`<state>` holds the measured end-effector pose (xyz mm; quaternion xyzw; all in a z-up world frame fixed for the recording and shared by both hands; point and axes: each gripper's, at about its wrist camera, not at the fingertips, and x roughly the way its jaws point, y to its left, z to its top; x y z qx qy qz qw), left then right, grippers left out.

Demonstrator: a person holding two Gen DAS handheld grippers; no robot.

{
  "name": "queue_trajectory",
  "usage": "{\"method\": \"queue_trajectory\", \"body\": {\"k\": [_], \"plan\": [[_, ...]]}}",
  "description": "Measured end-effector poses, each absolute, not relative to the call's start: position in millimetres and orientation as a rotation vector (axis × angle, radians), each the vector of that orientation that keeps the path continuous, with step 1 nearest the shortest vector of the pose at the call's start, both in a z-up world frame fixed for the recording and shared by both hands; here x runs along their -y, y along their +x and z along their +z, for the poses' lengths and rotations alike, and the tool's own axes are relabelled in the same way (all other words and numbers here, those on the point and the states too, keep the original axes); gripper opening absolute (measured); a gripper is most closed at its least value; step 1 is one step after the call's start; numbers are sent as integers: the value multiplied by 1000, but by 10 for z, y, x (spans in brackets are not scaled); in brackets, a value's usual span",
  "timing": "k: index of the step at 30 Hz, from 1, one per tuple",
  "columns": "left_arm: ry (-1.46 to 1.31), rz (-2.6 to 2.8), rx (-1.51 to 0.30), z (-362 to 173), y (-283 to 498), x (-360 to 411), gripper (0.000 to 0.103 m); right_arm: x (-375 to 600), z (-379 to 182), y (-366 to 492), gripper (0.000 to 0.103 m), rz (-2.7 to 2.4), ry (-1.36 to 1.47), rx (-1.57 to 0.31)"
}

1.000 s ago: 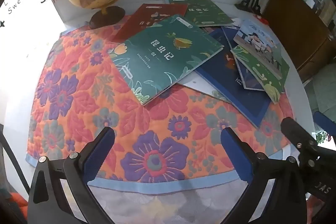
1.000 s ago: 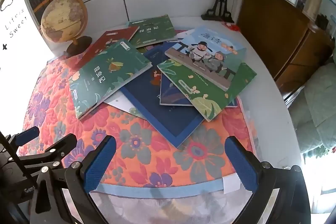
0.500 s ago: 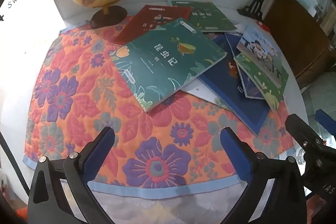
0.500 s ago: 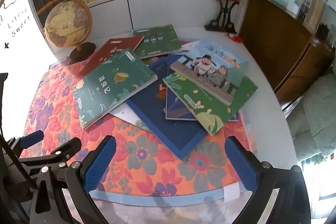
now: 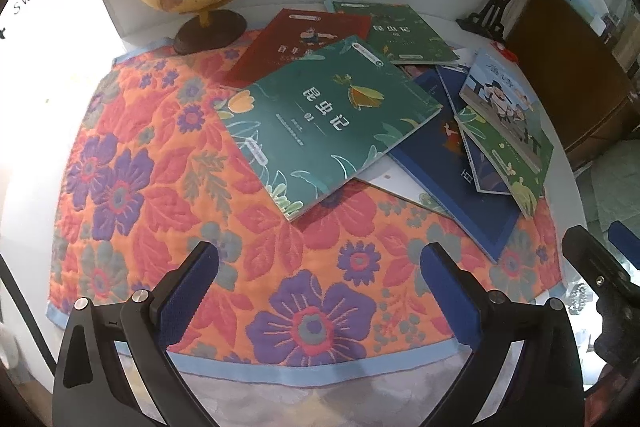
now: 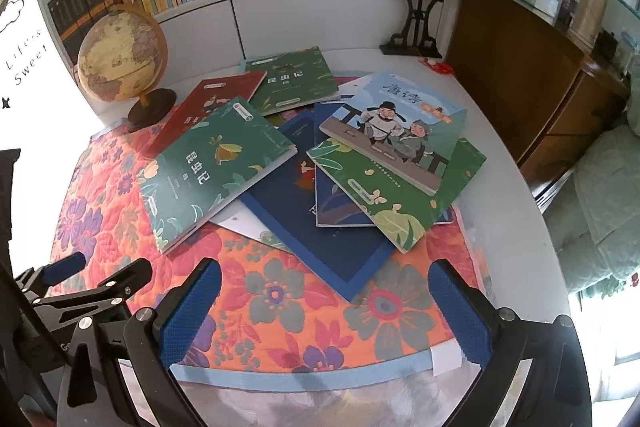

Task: Organize books
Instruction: 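Move both tools toward the scattered books on the table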

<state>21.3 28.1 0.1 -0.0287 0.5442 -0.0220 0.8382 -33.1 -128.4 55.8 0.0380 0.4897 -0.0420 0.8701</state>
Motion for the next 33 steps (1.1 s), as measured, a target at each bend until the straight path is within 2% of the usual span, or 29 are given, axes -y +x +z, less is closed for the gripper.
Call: {"method": "queue_trajectory", "body": {"k": [21,33], "plan": [[-67,-38,-1074,262,191,-492,101,1152,974,-387,103,-131,157,-814],[-51,7,-1040,330,143,-506,101,1307,881,-450,103,-101,227,-829]]}}
